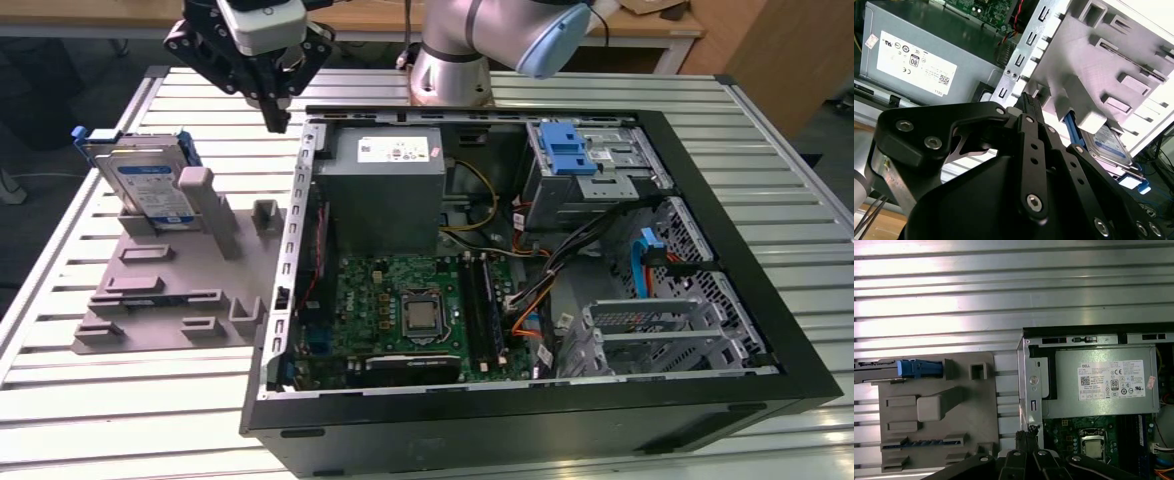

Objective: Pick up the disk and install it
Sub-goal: 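Reach for the disk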

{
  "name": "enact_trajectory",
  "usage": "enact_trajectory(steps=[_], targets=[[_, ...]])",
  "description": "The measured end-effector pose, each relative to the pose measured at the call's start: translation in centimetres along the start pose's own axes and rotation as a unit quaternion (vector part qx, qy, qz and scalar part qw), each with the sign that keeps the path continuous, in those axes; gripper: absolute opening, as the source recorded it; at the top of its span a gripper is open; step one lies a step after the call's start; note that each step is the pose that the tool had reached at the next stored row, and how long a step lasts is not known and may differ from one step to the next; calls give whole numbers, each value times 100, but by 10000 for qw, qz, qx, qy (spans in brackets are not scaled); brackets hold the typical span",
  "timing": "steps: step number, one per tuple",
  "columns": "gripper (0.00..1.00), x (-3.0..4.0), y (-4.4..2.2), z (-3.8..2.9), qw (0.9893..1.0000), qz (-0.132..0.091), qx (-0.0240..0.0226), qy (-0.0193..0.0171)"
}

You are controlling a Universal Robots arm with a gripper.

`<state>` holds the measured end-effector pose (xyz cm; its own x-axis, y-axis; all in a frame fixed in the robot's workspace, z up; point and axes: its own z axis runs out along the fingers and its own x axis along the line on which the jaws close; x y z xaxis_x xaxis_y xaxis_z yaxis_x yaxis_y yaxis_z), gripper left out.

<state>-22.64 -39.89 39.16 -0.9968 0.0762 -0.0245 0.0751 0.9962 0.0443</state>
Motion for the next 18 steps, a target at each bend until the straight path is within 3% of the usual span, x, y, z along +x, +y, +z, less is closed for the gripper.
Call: enact_trajectory(steps=[7,13,18], targets=[[11,19,-1,0,10000,0,0,0],[11,90,4,3,10000,0,-1,0],[11,144,57,6,10000,0,0,0]])
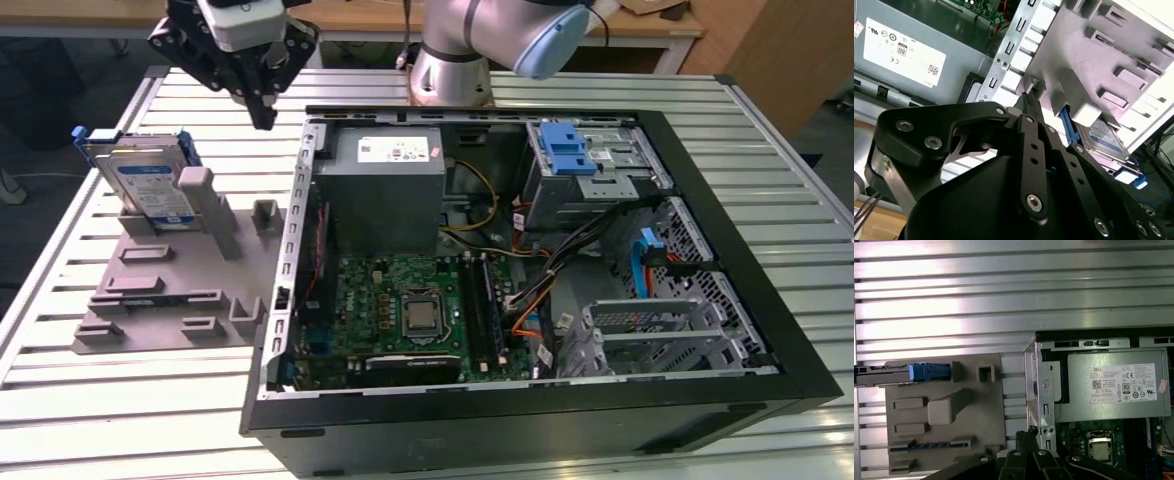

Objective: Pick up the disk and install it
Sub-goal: 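Reach for the disk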

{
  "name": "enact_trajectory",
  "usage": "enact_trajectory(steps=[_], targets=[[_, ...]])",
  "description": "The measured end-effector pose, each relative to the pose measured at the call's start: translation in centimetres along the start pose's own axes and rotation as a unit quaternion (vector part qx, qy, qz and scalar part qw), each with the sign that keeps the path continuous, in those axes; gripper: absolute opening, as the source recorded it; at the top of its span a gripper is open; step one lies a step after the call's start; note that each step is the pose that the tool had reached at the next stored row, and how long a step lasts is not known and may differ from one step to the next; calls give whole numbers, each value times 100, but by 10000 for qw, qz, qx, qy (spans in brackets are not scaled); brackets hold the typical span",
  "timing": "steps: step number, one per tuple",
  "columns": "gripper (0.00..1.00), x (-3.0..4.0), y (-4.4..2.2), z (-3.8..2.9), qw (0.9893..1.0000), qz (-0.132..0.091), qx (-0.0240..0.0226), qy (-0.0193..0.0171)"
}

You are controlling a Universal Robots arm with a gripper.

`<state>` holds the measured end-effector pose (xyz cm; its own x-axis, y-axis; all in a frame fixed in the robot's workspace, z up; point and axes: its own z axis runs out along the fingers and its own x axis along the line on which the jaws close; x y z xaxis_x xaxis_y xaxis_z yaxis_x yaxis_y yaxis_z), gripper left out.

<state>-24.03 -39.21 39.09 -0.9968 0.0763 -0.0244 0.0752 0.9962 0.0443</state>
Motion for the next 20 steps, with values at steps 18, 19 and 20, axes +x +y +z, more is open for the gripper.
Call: enact_trajectory(steps=[18,19,20], targets=[[11,156,148,12,10000,-1,0,0],[11,156,148,12,10000,-1,0,0],[11,157,148,12,10000,-1,0,0]])
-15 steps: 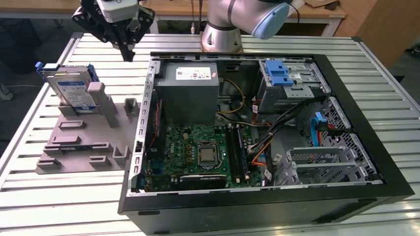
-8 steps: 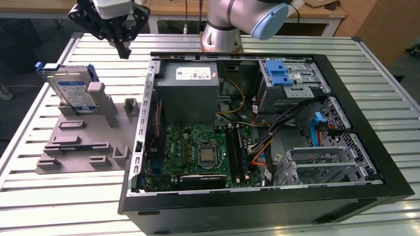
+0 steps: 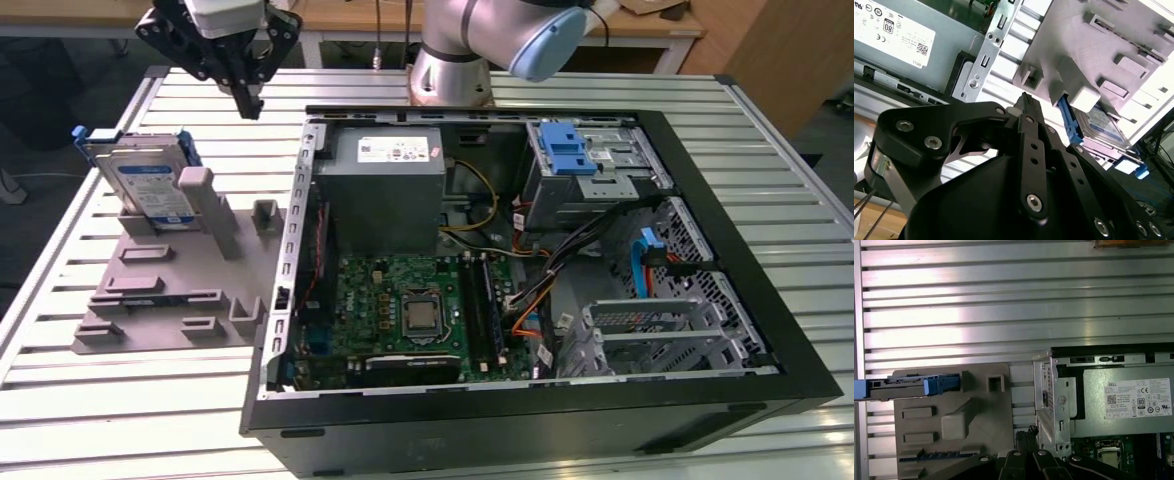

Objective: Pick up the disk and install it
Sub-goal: 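Reach for the disk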

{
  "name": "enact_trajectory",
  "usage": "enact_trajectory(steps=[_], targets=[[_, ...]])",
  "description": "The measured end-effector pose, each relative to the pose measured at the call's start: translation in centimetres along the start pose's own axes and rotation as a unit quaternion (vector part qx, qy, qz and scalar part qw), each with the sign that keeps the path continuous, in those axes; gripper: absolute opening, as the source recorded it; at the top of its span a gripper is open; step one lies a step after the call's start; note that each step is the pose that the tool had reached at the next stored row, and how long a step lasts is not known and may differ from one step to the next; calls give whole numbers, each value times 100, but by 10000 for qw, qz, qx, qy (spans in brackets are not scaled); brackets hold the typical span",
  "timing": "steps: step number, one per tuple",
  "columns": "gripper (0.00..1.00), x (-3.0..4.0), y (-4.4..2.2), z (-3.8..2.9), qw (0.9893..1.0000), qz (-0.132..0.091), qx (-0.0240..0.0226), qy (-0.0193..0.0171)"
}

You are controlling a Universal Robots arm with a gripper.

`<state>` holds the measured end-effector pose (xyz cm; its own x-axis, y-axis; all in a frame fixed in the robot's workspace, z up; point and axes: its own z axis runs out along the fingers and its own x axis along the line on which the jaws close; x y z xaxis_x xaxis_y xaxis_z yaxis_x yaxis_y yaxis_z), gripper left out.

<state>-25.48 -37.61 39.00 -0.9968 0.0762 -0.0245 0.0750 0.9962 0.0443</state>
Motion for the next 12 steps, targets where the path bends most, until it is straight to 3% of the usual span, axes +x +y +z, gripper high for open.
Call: enact_trajectory(steps=[3,12], targets=[[11,18,-1,-1,10000,1,0,0],[11,214,25,-4,10000,0,0,0]])
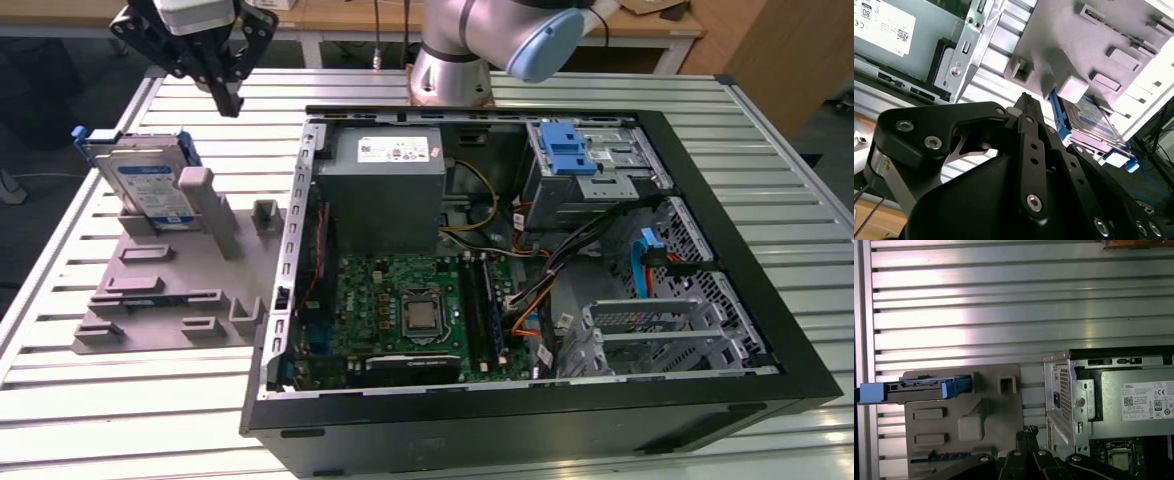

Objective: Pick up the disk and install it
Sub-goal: 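Reach for the disk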

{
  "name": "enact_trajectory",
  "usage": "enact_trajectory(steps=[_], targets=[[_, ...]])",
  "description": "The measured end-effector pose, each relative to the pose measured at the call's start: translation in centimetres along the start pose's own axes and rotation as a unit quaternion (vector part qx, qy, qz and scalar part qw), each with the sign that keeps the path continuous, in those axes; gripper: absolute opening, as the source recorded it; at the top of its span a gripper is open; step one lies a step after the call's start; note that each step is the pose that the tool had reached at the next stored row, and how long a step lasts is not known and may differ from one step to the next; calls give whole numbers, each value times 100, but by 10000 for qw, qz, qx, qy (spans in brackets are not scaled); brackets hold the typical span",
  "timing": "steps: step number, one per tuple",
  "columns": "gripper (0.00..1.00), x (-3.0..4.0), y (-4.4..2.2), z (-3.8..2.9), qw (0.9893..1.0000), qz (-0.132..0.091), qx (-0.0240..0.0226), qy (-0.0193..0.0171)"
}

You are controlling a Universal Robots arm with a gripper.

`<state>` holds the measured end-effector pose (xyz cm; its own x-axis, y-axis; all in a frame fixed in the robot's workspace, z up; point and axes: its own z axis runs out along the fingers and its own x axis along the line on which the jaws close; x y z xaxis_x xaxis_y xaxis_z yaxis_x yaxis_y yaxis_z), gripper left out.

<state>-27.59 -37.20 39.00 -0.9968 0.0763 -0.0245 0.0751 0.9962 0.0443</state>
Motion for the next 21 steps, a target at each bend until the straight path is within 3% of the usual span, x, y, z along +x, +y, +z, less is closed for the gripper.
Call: enact_trajectory(steps=[21], targets=[[11,103,-5,1,10000,0,0,0]])
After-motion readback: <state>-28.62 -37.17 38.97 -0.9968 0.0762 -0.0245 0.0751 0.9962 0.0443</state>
